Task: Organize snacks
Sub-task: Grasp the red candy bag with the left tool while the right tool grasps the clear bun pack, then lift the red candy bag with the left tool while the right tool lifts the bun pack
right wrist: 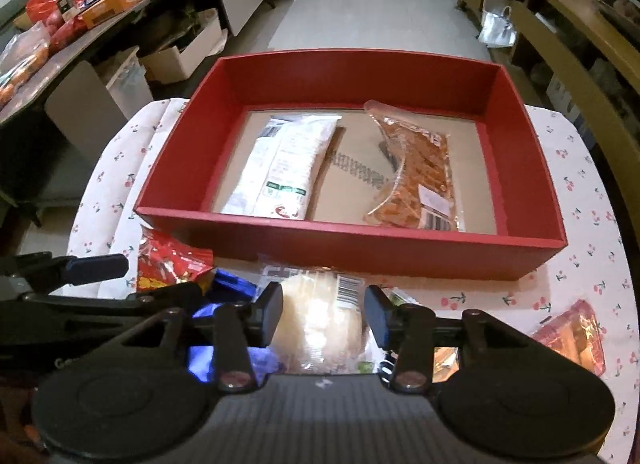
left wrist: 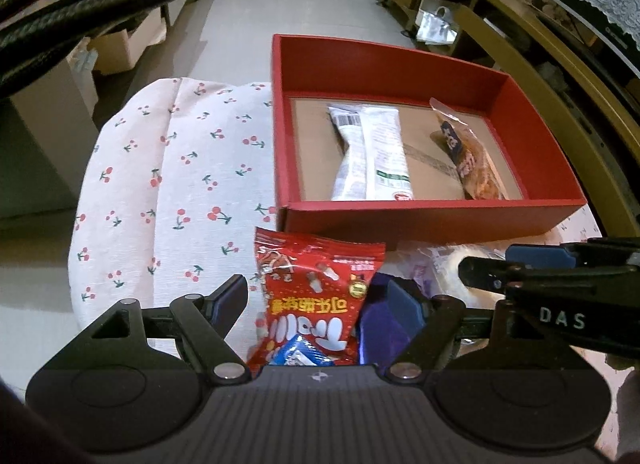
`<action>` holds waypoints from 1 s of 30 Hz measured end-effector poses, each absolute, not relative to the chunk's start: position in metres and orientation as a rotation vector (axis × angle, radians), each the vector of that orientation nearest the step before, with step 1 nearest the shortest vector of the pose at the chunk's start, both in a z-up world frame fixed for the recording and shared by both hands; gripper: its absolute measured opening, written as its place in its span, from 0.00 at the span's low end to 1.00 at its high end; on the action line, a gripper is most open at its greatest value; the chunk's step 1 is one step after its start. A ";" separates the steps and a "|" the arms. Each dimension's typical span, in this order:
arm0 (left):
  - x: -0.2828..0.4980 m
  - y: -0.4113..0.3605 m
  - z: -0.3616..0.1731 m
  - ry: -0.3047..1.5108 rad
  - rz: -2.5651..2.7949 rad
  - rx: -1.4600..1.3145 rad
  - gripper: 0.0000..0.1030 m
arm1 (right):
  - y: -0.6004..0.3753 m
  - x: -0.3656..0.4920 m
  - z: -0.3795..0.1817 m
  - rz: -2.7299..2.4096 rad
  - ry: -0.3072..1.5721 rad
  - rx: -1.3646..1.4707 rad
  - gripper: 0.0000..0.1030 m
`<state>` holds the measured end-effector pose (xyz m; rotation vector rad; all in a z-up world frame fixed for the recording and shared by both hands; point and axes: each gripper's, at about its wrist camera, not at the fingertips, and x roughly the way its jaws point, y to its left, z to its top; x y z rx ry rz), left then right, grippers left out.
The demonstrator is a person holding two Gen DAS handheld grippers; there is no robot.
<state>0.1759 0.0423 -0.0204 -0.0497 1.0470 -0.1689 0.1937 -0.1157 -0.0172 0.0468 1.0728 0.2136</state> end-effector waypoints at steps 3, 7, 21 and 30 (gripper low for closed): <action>0.177 0.047 -0.021 1.048 -0.157 -0.046 0.80 | -0.114 0.193 -0.018 0.236 1.082 0.059 0.60; 0.181 0.053 -0.028 1.068 -0.134 -0.049 0.80 | -0.108 0.197 -0.025 0.227 1.086 0.030 0.70; 0.182 0.053 -0.038 1.084 -0.163 -0.031 0.87 | -0.109 0.187 -0.032 0.195 1.079 -0.045 0.66; 0.194 0.045 -0.057 1.077 -0.157 0.022 0.91 | -0.123 0.156 -0.016 0.215 1.090 0.004 0.63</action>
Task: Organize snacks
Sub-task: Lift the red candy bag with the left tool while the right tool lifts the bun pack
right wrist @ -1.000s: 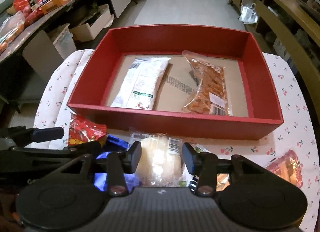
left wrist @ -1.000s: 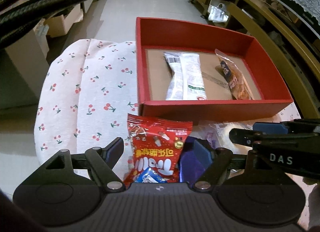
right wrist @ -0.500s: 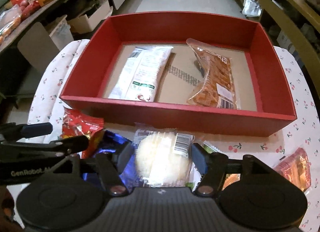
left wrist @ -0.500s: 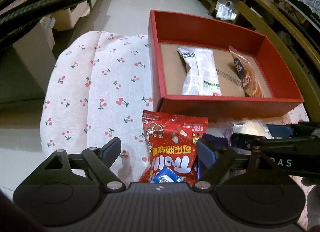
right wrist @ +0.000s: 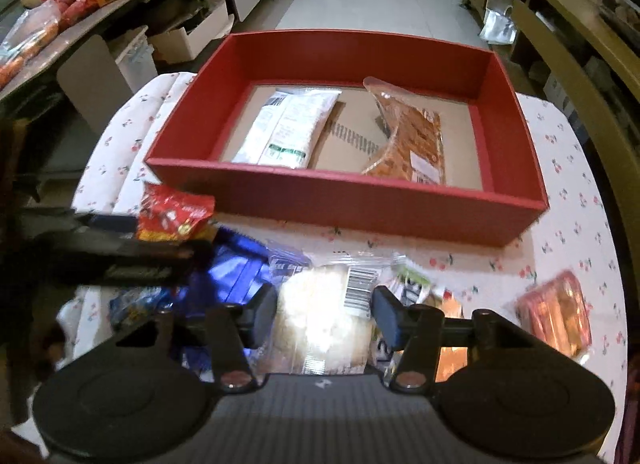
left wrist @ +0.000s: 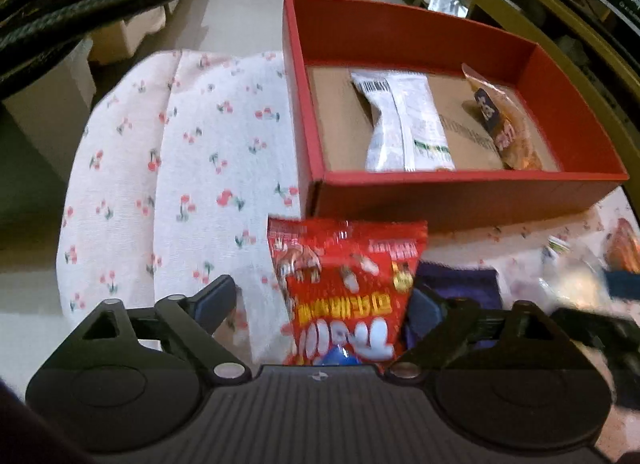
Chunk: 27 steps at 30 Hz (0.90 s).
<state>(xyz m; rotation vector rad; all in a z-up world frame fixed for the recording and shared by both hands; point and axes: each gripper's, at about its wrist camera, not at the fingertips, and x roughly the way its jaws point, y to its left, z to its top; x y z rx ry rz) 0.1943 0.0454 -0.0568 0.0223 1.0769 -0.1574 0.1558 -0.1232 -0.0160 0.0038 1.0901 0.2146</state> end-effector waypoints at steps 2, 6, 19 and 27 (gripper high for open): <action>0.197 0.042 -0.058 1.064 -0.154 0.031 0.90 | -0.123 0.150 -0.015 0.213 1.086 -0.002 0.62; 0.192 0.035 -0.053 1.054 -0.195 0.040 0.68 | -0.127 0.143 -0.012 0.203 1.081 0.009 0.62; 0.162 0.023 -0.044 1.052 -0.204 0.092 0.63 | -0.152 0.115 -0.017 0.170 1.129 0.037 0.31; 0.168 0.024 -0.052 1.053 -0.183 0.115 0.85 | -0.160 0.124 -0.021 0.210 1.153 0.087 0.70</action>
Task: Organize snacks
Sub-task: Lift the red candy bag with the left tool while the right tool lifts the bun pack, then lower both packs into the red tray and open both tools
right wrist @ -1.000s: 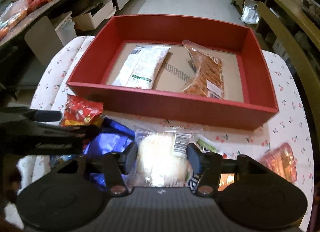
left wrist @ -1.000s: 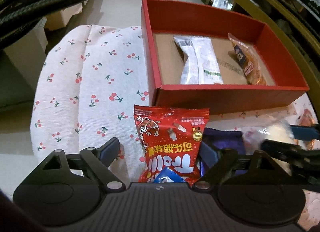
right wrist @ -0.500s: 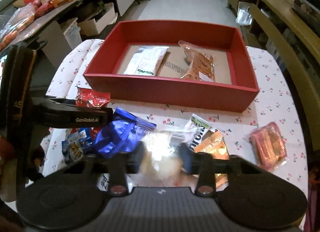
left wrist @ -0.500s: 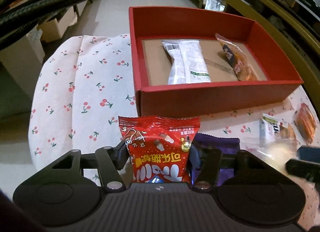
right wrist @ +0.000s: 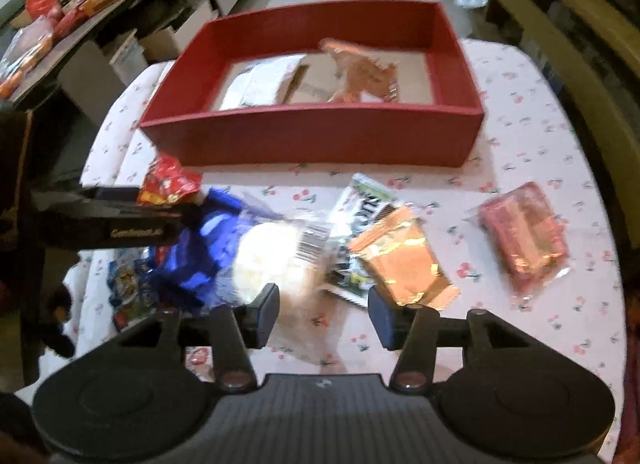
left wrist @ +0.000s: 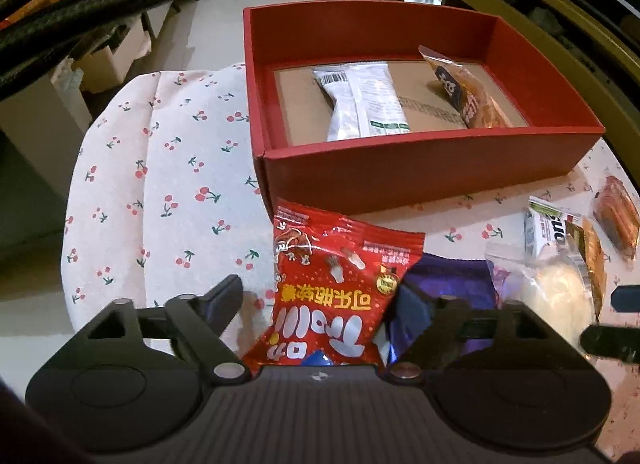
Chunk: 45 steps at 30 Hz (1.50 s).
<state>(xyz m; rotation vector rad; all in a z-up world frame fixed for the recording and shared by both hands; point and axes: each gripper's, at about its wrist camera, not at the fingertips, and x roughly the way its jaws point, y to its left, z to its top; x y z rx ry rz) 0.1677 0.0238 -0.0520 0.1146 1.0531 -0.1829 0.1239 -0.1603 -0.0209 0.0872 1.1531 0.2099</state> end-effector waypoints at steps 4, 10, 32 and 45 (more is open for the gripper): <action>0.173 0.029 -0.056 1.087 -0.184 0.045 0.87 | -0.151 0.131 -0.020 0.246 1.155 0.141 0.72; 0.177 0.029 -0.060 1.088 -0.181 0.027 0.96 | -0.118 0.143 -0.035 0.209 1.171 0.022 0.81; 0.140 0.028 -0.031 1.042 -0.212 -0.034 0.56 | -0.151 0.097 -0.004 0.186 1.095 0.013 0.70; 0.150 0.010 -0.009 1.009 -0.274 -0.063 0.56 | -0.148 0.123 0.003 0.152 1.073 0.016 0.70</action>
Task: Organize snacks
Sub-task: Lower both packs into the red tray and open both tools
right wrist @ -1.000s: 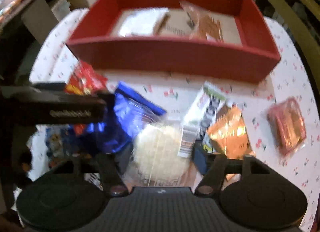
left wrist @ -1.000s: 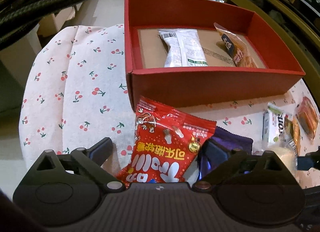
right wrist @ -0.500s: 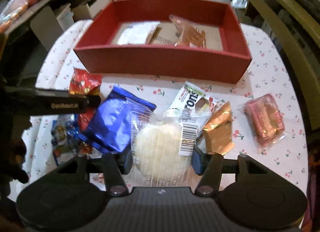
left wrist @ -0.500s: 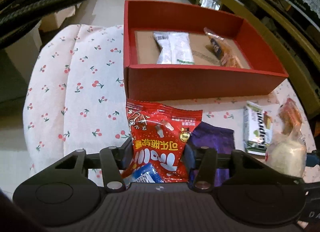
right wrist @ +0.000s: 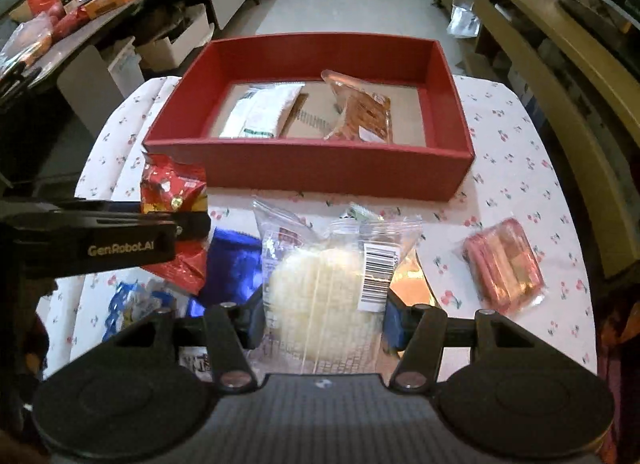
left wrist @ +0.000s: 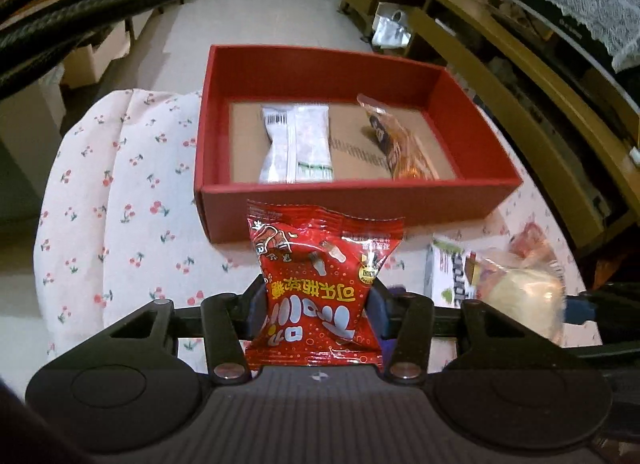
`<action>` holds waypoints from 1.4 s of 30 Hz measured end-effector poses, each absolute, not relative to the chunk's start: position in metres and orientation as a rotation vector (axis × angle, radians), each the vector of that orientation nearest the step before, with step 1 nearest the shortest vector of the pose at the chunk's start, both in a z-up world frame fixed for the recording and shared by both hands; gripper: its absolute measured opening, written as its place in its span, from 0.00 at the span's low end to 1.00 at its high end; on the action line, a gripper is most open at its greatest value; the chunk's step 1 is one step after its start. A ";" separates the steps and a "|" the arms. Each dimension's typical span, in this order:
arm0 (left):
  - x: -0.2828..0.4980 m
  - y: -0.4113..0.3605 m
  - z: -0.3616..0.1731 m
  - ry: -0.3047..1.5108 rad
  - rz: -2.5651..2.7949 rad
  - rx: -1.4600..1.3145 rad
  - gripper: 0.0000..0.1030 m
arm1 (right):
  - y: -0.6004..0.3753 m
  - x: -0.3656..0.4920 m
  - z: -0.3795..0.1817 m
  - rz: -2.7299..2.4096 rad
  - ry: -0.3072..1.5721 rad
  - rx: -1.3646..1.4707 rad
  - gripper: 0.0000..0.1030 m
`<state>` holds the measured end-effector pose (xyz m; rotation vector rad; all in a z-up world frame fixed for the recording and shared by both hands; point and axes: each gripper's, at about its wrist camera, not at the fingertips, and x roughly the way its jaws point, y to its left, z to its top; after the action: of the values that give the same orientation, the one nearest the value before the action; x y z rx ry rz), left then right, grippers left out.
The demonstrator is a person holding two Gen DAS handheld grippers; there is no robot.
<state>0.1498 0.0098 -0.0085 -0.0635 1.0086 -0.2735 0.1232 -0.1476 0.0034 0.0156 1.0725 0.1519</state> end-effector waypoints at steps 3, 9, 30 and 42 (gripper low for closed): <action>0.157 0.012 -0.001 0.987 -0.268 -0.065 0.56 | -0.145 0.135 0.009 0.153 1.051 0.012 0.70; 0.180 0.008 0.021 0.926 -0.275 -0.067 0.56 | -0.147 0.164 0.025 0.124 0.999 0.038 0.70; 0.269 -0.009 -0.011 0.934 -0.190 -0.041 0.56 | -0.152 0.271 -0.005 0.080 0.943 0.026 0.70; 0.266 -0.007 -0.008 0.938 -0.185 -0.043 0.72 | -0.167 0.277 -0.010 0.091 0.924 0.073 0.73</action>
<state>0.2655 -0.0074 -0.0084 -0.0435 0.9383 -0.1845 0.2774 -0.1669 -0.0097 0.0730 0.9236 0.0911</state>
